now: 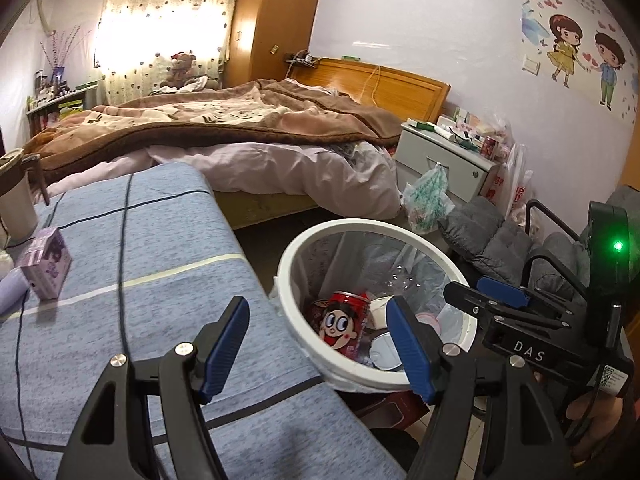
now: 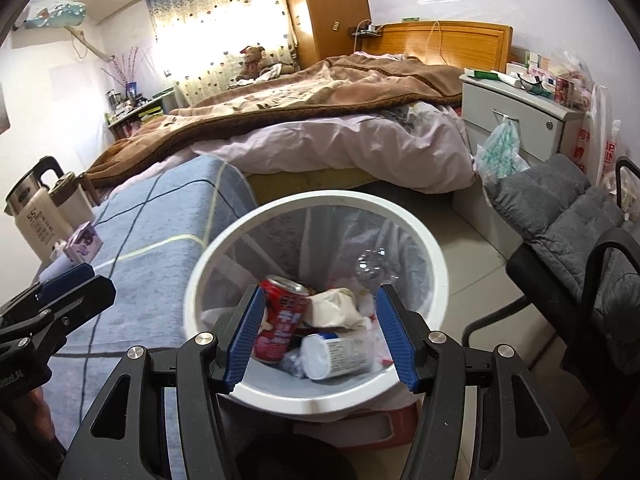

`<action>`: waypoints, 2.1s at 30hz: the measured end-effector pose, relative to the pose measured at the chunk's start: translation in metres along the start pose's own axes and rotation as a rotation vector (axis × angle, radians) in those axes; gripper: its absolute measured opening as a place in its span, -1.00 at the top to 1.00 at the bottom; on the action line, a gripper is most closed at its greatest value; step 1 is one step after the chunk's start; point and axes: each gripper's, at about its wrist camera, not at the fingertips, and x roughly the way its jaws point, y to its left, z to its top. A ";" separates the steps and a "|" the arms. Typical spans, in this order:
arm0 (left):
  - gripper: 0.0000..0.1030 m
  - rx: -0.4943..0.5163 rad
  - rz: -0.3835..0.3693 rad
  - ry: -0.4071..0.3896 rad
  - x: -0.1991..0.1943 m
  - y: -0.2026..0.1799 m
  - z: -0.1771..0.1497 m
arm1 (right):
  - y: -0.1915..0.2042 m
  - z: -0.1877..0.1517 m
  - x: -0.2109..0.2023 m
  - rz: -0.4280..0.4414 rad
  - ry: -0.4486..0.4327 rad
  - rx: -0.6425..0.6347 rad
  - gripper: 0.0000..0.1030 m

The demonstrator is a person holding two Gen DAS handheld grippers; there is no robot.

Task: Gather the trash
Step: 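Move both open tools back over the table trash, then grasp the purple juice box with the right tool while the left tool approaches the white foam sleeve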

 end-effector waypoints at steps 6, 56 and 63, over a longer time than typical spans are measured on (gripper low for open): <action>-0.41 -0.031 0.029 -0.014 -0.015 0.021 -0.006 | 0.023 0.000 -0.003 0.035 -0.010 -0.022 -0.14; -0.41 -0.302 0.424 -0.064 -0.107 0.266 -0.047 | 0.269 0.011 0.082 0.359 0.101 -0.285 -0.14; -0.42 -0.323 0.422 -0.039 -0.101 0.296 -0.048 | 0.305 0.018 0.105 0.376 0.105 -0.292 -0.14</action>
